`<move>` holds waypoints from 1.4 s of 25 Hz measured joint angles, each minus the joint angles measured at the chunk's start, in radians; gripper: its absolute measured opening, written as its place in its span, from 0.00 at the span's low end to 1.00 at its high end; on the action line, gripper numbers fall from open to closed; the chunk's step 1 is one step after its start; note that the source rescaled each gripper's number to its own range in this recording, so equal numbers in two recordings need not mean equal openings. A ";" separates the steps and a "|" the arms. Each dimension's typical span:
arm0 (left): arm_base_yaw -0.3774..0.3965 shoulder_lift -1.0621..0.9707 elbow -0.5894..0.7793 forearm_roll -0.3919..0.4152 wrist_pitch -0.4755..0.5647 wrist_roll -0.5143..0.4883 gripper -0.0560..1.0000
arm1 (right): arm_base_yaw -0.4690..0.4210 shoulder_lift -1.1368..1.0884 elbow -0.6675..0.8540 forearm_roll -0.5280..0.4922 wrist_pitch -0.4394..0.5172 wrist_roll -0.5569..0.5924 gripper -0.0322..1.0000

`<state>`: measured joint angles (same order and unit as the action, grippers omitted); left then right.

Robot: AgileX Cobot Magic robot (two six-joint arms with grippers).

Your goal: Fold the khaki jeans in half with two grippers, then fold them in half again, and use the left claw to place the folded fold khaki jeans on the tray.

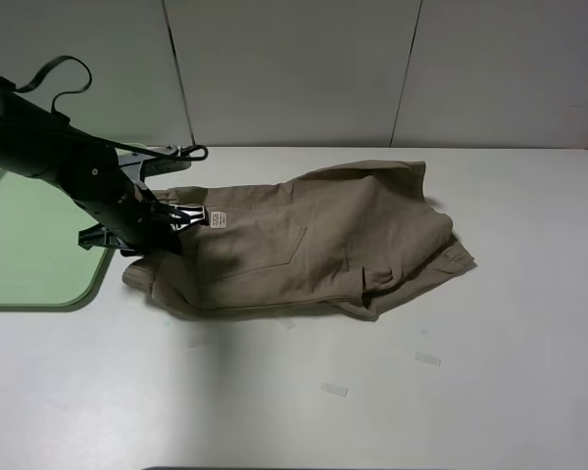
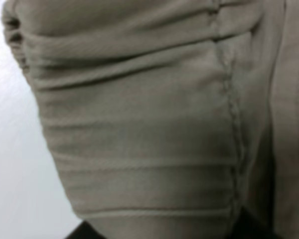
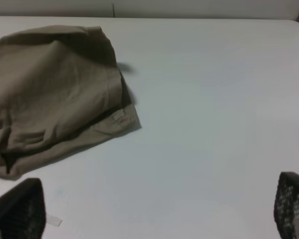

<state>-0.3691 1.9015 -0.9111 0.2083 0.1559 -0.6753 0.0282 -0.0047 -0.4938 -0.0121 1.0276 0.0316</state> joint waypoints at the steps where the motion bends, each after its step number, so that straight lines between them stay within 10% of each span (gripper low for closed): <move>1: 0.000 -0.023 0.000 0.000 0.031 0.000 0.22 | 0.000 0.000 0.000 0.001 0.000 0.000 1.00; 23: 0.000 -0.511 -0.048 0.244 0.769 0.142 0.19 | 0.000 -0.001 0.000 0.001 0.000 0.000 1.00; 35: 0.000 -0.524 -0.048 0.237 0.659 -0.006 0.18 | 0.000 -0.001 0.000 0.001 0.000 0.000 1.00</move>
<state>-0.3691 1.3771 -0.9590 0.4457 0.8151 -0.6810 0.0282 -0.0059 -0.4938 -0.0110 1.0276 0.0316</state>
